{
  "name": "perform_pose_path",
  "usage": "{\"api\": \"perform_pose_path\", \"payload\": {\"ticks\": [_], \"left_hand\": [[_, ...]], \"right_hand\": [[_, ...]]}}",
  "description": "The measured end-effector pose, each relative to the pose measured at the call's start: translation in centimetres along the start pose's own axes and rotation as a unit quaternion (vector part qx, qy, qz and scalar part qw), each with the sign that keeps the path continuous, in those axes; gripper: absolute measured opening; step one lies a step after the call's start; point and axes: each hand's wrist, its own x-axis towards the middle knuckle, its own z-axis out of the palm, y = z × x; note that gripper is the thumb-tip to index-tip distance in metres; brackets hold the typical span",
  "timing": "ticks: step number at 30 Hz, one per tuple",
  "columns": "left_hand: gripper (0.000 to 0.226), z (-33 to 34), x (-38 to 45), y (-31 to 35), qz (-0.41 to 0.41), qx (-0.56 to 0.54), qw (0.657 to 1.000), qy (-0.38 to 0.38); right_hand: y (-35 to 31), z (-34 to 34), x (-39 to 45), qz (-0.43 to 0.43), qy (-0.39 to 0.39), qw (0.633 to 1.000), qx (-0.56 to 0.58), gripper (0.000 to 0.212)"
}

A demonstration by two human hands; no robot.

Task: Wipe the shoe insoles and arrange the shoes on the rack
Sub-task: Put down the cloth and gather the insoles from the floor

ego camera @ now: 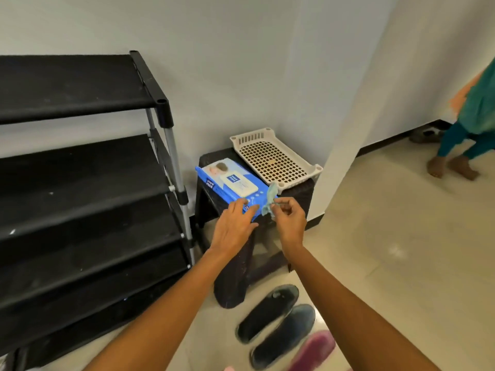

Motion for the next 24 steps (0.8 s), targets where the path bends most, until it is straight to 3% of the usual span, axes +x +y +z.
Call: {"api": "perform_pose_path", "payload": {"ticks": [6, 9, 12, 14, 18, 24], "left_hand": [[0.027, -1.3, 4.5, -2.7, -0.021, -0.033, 0.999, 0.031], [0.026, -1.2, 6.5, -4.5, -0.081, -0.070, 0.994, 0.020], [0.031, -0.7, 7.3, -5.2, -0.113, -0.040, 0.993, -0.004], [0.037, -0.3, 7.0, -5.2, -0.108, -0.011, 0.994, -0.023], [0.050, 0.0, 6.2, -4.9, -0.097, -0.005, 0.995, -0.032], [0.058, -0.3, 4.3, -4.3, -0.031, -0.017, 0.999, -0.003]], "right_hand": [[0.2, 1.2, 2.2, -0.028, -0.024, 0.999, -0.035, 0.011], [-0.1, 2.2, 2.9, -0.088, -0.040, 0.991, -0.096, 0.013], [-1.0, 3.5, 3.6, -0.154, -0.066, 0.973, -0.158, 0.014], [-1.3, 4.3, 4.4, -0.191, -0.114, 0.949, -0.225, 0.019], [-0.6, 4.9, 5.0, -0.206, -0.241, 0.863, -0.393, 0.036], [-0.3, 4.9, 4.3, -0.190, -0.274, 0.815, -0.473, 0.037]]}}
